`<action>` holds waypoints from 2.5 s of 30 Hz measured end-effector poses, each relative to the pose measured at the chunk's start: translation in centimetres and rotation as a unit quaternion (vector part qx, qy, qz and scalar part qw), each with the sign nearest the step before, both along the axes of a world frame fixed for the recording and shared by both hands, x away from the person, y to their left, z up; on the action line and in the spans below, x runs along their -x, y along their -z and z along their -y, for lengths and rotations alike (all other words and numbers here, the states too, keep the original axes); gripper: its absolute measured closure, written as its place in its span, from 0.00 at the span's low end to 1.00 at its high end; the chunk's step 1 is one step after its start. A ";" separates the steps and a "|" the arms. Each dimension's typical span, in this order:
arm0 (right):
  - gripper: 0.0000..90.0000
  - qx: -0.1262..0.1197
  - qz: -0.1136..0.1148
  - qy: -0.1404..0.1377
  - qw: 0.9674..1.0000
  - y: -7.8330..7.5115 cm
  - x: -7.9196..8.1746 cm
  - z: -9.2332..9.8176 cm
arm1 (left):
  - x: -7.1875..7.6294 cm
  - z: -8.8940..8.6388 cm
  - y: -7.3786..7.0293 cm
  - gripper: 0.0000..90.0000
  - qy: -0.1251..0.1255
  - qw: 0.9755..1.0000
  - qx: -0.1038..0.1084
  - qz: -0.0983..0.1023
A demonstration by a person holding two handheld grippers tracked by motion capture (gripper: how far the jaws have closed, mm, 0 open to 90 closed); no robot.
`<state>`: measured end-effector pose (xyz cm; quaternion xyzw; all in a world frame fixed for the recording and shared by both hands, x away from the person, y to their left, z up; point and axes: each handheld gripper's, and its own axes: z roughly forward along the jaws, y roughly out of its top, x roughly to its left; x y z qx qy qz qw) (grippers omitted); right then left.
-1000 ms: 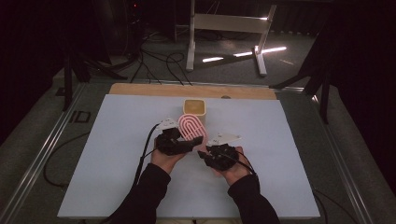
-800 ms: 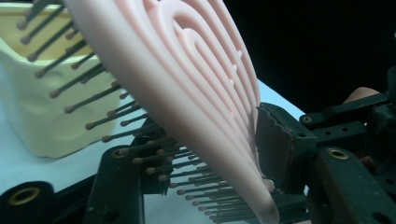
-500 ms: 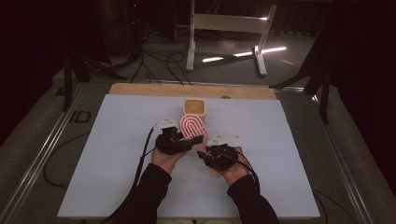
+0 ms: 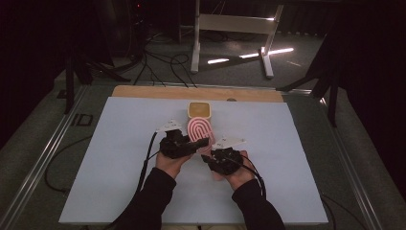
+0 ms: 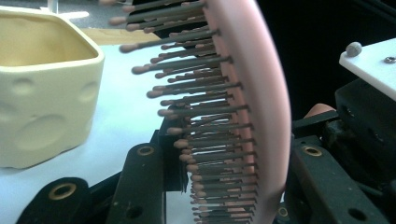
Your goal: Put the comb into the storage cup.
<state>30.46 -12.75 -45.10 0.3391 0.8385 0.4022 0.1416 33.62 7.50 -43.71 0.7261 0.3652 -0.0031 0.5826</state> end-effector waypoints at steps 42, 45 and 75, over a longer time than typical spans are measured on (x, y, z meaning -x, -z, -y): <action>0.76 -0.011 0.017 0.003 1.000 -0.2 0.0 -0.1 | 0.1 0.3 -0.6 0.71 -0.003 1.000 0.009 0.010; 0.73 -0.010 0.020 0.003 1.000 -0.2 0.0 0.0 | 0.1 0.2 -0.6 0.71 -0.005 1.000 0.002 0.013; 0.09 -0.036 0.039 0.035 0.998 -0.9 0.9 1.7 | -0.4 -1.7 -1.9 0.71 -0.033 0.999 0.003 0.026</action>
